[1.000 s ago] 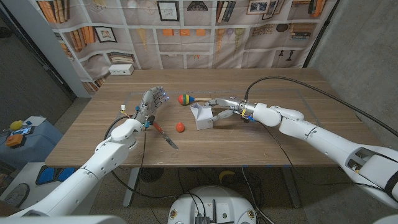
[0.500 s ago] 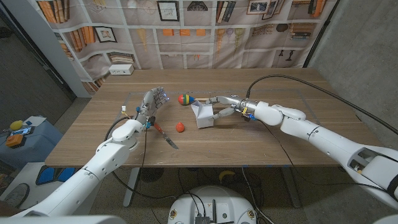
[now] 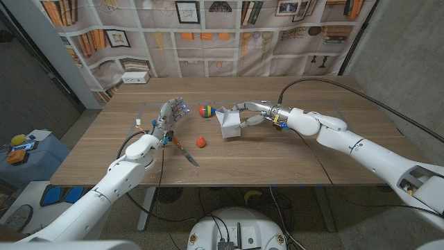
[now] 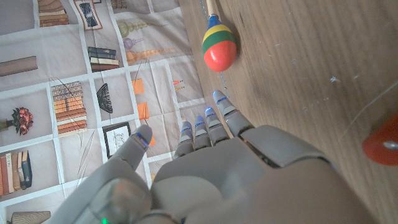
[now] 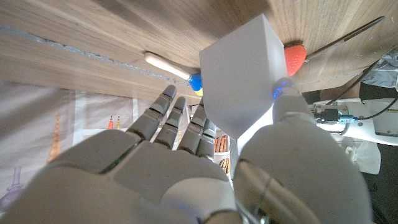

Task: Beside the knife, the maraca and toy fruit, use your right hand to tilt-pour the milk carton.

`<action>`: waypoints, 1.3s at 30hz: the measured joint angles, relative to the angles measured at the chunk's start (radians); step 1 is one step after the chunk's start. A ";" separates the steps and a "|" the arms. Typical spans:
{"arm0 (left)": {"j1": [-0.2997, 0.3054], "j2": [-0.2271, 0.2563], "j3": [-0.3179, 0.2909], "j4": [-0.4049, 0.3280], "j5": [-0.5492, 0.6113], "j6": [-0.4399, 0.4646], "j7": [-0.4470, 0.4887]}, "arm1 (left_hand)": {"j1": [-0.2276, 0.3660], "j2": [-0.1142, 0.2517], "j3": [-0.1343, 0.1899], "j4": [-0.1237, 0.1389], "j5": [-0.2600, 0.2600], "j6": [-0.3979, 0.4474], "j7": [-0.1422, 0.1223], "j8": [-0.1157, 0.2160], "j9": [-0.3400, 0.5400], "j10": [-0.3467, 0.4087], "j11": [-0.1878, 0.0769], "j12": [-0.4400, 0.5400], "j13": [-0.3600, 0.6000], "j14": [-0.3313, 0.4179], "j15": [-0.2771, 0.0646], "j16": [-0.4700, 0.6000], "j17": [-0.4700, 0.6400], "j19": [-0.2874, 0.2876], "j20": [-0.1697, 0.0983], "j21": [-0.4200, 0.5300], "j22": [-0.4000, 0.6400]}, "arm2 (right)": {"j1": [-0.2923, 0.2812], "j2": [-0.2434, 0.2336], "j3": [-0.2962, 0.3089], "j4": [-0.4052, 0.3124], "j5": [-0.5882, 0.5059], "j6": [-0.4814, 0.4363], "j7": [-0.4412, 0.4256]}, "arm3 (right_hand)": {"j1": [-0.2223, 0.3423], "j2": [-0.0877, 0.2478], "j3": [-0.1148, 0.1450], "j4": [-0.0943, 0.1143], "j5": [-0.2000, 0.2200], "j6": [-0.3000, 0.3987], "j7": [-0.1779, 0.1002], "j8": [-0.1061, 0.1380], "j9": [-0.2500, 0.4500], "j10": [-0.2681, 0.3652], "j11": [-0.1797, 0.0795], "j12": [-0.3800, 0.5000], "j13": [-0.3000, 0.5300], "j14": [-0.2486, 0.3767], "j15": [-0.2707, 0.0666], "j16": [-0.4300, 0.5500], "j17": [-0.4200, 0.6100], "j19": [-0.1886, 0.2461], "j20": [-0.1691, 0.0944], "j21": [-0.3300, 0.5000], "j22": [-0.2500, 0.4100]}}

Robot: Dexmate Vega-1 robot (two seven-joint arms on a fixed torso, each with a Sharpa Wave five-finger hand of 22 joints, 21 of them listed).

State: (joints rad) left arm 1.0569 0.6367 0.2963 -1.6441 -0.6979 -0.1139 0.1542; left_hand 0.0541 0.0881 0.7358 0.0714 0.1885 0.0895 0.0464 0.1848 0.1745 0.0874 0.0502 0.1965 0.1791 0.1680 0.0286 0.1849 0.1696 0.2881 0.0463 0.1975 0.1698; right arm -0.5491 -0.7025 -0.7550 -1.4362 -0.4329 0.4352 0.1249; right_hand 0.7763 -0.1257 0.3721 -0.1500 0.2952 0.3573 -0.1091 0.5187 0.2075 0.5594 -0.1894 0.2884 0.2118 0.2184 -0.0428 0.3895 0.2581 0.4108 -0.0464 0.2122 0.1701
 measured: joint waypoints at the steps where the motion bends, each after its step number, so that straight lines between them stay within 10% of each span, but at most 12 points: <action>1: 0.001 0.000 0.000 -0.001 0.000 -0.002 0.001 | 0.000 0.000 0.000 0.000 0.000 0.000 0.000 0.000 0.000 0.000 0.000 0.000 0.000 0.000 0.000 0.000 0.000 0.000 0.000 0.000 0.000 | -0.002 -0.009 0.005 -0.020 -0.003 -0.009 0.006 | 0.000 0.000 -0.001 0.001 0.000 0.000 0.000 0.000 0.000 0.000 0.000 0.000 0.000 0.000 0.000 0.000 0.000 0.000 0.000 0.000 0.000; 39: 0.028 0.000 -0.012 -0.012 0.002 -0.026 0.005 | -0.006 -0.001 0.008 0.000 0.000 0.007 0.000 0.000 0.000 0.000 0.000 0.000 0.000 0.000 0.000 0.000 0.000 0.000 0.000 0.000 0.000 | 0.040 -0.125 0.057 -0.357 -0.153 -0.262 0.301 | 0.007 0.006 -0.005 -0.003 0.005 0.005 -0.005 0.000 -0.001 0.005 -0.005 -0.012 0.009 0.025 0.004 0.008 0.005 0.029 0.000 0.000 0.000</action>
State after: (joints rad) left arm 1.0851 0.6368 0.2848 -1.6560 -0.6964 -0.1394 0.1594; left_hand 0.0476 0.0870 0.7439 0.0715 0.1886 0.0968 0.0465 0.1848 0.1744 0.0873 0.0501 0.1965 0.1791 0.1680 0.0286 0.1849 0.1696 0.2881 0.0463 0.1975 0.1698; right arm -0.5093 -0.8273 -0.6979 -1.7927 -0.5859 0.1737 0.4258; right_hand 0.7831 -0.1194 0.3668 -0.1532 0.2999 0.3625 -0.1146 0.5185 0.2070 0.5646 -0.1946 0.2769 0.2210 0.2435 -0.0393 0.3977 0.2627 0.4394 -0.0464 0.2122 0.1699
